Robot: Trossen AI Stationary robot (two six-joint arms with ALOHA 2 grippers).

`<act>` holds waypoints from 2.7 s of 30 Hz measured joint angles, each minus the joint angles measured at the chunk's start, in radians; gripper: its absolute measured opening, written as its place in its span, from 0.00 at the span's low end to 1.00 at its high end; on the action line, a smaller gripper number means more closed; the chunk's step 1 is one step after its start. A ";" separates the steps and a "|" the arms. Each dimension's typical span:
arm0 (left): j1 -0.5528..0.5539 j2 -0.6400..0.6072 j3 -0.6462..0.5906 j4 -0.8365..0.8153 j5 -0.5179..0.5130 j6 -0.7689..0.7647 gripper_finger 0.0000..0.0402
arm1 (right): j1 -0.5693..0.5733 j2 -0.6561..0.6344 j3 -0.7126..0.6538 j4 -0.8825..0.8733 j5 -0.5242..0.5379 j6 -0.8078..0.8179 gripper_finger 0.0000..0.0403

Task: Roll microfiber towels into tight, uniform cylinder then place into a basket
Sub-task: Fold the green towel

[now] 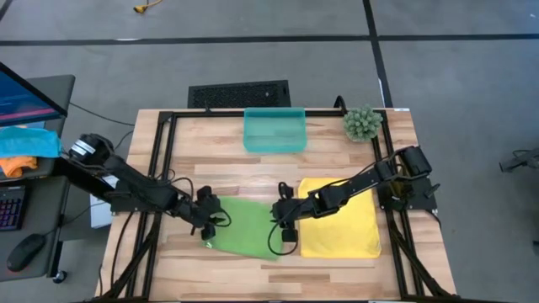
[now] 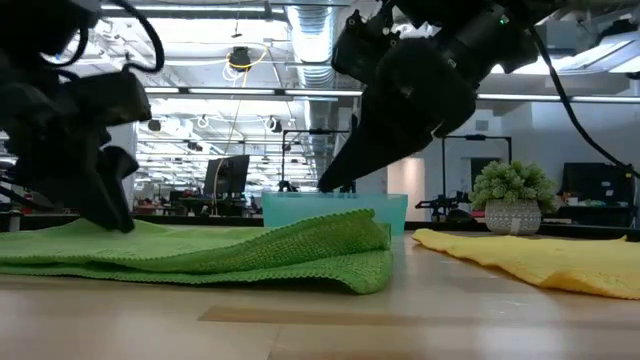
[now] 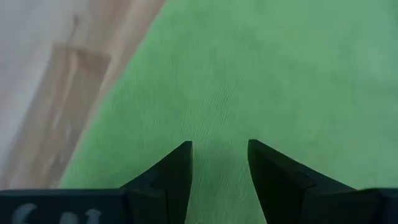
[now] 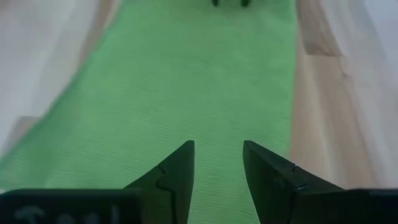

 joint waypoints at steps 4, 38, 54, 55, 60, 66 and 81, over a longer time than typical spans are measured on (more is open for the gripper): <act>0.029 0.053 0.003 0.011 0.024 0.006 0.36 | -0.002 0.000 -0.001 -0.006 -0.010 0.002 0.39; 0.317 0.073 0.150 -0.115 -0.034 0.412 0.36 | -0.055 0.000 -0.005 -0.103 0.122 0.141 0.39; 0.072 0.071 0.357 -0.668 -0.165 0.063 0.36 | -0.059 0.001 -0.005 -0.187 0.120 0.254 0.39; 0.057 0.071 0.372 -0.692 -0.190 0.051 0.36 | -0.061 0.002 -0.005 -0.188 0.121 0.254 0.39; -0.001 0.070 0.412 -0.714 -0.256 0.037 0.36 | -0.073 0.049 -0.008 -0.172 0.122 0.255 0.39; -0.028 0.070 0.416 -0.717 -0.268 0.037 0.36 | -0.073 0.112 0.014 -0.125 0.073 0.300 0.39; -0.023 0.078 0.414 -0.705 -0.290 -0.029 0.36 | 0.017 0.122 0.160 -0.150 -0.178 0.451 0.39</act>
